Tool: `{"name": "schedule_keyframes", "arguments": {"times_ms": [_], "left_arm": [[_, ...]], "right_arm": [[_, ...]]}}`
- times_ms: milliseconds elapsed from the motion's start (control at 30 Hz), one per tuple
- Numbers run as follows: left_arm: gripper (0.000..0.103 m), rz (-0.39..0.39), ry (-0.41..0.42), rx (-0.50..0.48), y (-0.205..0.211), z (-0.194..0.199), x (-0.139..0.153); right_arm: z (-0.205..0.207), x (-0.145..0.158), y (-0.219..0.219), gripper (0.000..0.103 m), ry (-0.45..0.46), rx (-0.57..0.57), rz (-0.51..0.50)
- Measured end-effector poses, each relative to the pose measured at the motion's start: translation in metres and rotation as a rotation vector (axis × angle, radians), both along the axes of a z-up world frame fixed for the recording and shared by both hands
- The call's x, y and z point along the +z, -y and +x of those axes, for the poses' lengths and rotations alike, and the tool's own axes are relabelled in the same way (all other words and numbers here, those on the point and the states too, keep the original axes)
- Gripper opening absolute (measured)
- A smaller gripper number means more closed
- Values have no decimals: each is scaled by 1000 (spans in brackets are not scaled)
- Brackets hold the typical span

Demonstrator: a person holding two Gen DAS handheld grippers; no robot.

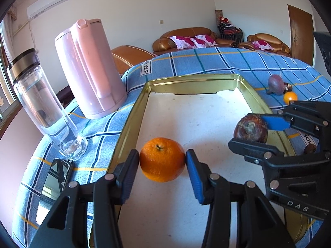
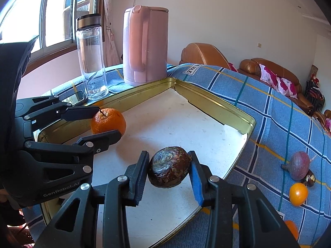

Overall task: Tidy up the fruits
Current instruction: 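Lower both fruits into the tray and open both grippers, then grasp a brown round fruit with the left gripper while the right gripper grasps a mandarin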

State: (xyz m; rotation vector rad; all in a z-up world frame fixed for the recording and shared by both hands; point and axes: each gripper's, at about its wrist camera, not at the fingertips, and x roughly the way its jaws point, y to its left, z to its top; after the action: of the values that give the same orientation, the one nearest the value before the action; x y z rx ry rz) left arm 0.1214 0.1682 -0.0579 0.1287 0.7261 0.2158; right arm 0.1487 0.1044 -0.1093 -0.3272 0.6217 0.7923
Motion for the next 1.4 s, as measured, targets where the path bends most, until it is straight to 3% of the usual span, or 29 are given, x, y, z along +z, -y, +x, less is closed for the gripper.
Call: {"name": "schedule_keyframes", "arguments": {"times_ms": [67, 200, 400, 567, 733, 900, 1067, 1400], "left_arm": [[49, 6, 10, 2, 1, -1, 1], [50, -12, 22, 5, 0, -4, 3], [73, -58, 112, 20, 5, -26, 16], [77, -103, 202, -15, 29, -52, 31], [78, -114, 240, -109, 76, -65, 33], [78, -100, 215, -212, 126, -61, 27], [78, -95, 143, -280, 164, -47, 12], [77, -115, -10, -340, 197, -18, -12]], "right_arm": [[-1, 0, 0, 42, 2, 2, -1], [-1, 2, 4, 62, 17, -23, 9], [-8, 9, 21, 63, 41, -67, 47], [-33, 22, 59, 63, 98, -117, 84], [-66, 38, 128, 63, 185, -214, 140], [-81, 33, 209, 63, 205, -400, 164], [-76, 10, 266, 63, 124, -533, 163], [-61, -8, 291, 63, 20, -582, 150]]}}
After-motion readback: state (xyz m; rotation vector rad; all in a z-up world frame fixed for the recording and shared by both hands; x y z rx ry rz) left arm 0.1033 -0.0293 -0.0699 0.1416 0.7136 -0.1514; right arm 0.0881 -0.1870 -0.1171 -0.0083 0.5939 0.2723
